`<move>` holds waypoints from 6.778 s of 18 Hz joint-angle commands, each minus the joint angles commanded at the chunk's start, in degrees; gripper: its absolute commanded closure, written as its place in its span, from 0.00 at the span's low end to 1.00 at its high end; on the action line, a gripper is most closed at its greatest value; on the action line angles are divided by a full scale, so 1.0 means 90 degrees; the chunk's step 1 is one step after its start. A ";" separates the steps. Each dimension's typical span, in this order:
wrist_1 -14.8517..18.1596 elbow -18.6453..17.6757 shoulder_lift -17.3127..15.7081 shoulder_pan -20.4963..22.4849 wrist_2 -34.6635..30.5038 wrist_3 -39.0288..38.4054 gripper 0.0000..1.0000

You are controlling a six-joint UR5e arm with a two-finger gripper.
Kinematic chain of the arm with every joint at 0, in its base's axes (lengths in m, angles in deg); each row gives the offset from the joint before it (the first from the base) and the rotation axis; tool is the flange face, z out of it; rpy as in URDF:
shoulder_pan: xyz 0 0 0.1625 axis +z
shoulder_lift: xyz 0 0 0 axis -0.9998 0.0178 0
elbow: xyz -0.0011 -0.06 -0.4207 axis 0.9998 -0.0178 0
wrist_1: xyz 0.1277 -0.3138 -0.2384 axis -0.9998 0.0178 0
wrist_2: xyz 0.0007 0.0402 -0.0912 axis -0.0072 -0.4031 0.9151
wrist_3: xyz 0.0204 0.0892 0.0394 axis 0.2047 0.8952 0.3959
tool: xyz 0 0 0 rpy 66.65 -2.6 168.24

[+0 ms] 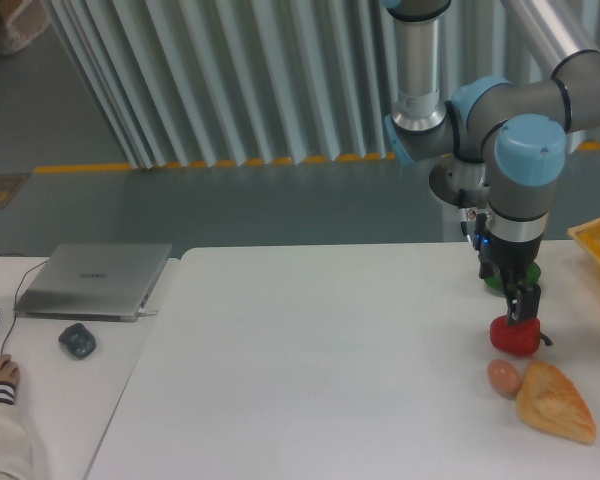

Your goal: Place the yellow pepper on the table

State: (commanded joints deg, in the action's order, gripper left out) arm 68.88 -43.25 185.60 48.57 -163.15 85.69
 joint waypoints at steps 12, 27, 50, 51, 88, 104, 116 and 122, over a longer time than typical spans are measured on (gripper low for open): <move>-0.0147 -0.0029 0.0029 -0.0020 -0.0019 -0.0058 0.00; -0.1103 -0.0146 0.0029 0.0576 -0.0791 0.0185 0.00; -0.1397 -0.0147 0.0439 0.2275 -0.1484 0.2324 0.00; -0.1397 -0.0156 0.0449 0.2275 -0.1484 0.2305 0.00; -0.1690 -0.0049 0.1279 0.2822 -0.1445 0.2363 0.00; -0.1592 -0.0010 0.1153 0.2628 -0.1513 0.2275 0.59; 0.0126 0.0371 0.0518 0.2462 -0.0235 0.2237 0.63; 0.0635 0.0400 0.0264 0.2266 0.0546 0.1497 0.63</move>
State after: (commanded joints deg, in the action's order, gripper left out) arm 74.59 -39.65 187.98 68.96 -158.23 99.16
